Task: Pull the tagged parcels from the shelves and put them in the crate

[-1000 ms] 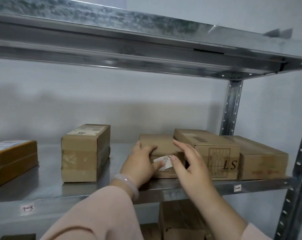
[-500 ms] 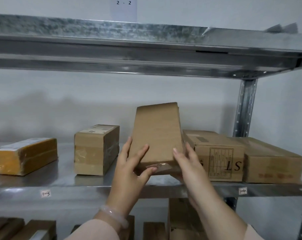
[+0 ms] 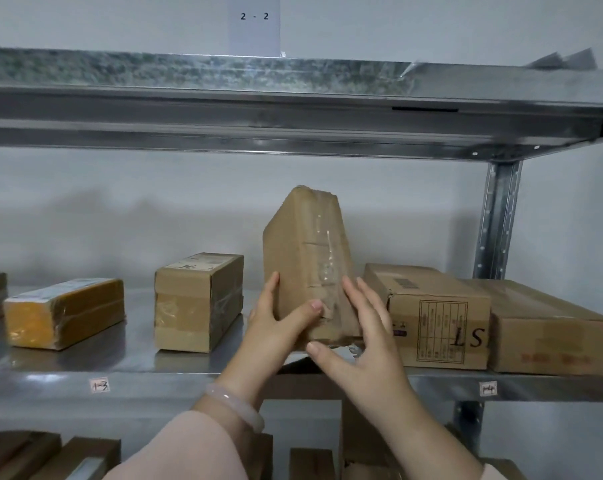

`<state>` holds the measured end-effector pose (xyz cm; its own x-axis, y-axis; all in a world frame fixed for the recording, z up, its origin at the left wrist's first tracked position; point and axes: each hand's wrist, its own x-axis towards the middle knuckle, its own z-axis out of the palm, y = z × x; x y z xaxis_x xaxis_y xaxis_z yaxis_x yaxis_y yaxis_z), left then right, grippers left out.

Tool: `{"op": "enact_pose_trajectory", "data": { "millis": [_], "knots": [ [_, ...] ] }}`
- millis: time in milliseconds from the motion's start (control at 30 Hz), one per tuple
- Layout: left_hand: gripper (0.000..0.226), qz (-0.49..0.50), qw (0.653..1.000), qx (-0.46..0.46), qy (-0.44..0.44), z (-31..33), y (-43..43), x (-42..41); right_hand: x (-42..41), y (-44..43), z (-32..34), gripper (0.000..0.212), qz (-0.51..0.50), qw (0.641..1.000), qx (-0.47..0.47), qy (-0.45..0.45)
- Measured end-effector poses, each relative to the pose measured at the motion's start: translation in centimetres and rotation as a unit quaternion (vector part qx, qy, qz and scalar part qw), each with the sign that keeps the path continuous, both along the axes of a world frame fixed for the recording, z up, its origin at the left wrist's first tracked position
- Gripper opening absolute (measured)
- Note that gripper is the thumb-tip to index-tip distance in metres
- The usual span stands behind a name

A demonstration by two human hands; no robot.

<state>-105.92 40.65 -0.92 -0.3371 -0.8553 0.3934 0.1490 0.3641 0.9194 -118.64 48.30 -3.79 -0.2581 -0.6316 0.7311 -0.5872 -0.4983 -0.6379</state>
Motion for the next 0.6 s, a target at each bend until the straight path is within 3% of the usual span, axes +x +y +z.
{"op": "enact_pose_trajectory", "data": {
  "millis": [133, 267, 333, 400, 500, 600],
  "knots": [
    [0.067, -0.132, 0.982, 0.075, 0.114, -0.8, 0.0, 0.9, -1.2, 0.2, 0.7, 0.055, 0.088, 0.985, 0.042, -0.145],
    [0.066, -0.199, 0.934, 0.183, 0.232, -1.9, -0.7, 1.6, -1.6, -0.7, 0.7, 0.060, 0.090, 0.978, 0.122, -0.144],
    [0.058, -0.203, 0.924, 0.213, 0.243, -1.9, -1.0, 1.8, -1.2, -0.9, 0.7, 0.052, 0.105, 0.975, 0.122, -0.153],
    [0.048, -0.167, 0.937, 0.192, 0.237, -1.9, -1.3, 2.0, -1.1, -1.0, 0.7, 0.045, 0.102, 0.976, 0.106, -0.163],
    [0.038, -0.035, 0.979, 0.048, 0.193, -1.9, -2.0, 2.9, -1.3, -1.1, 0.0, 0.055, 0.057, 0.985, 0.072, -0.147],
    [0.033, 0.049, 0.991, -0.014, 0.127, -1.7, -1.8, 3.7, -1.0, -0.9, -0.5, 0.060, 0.017, 0.992, 0.048, -0.115]
  ]
}}
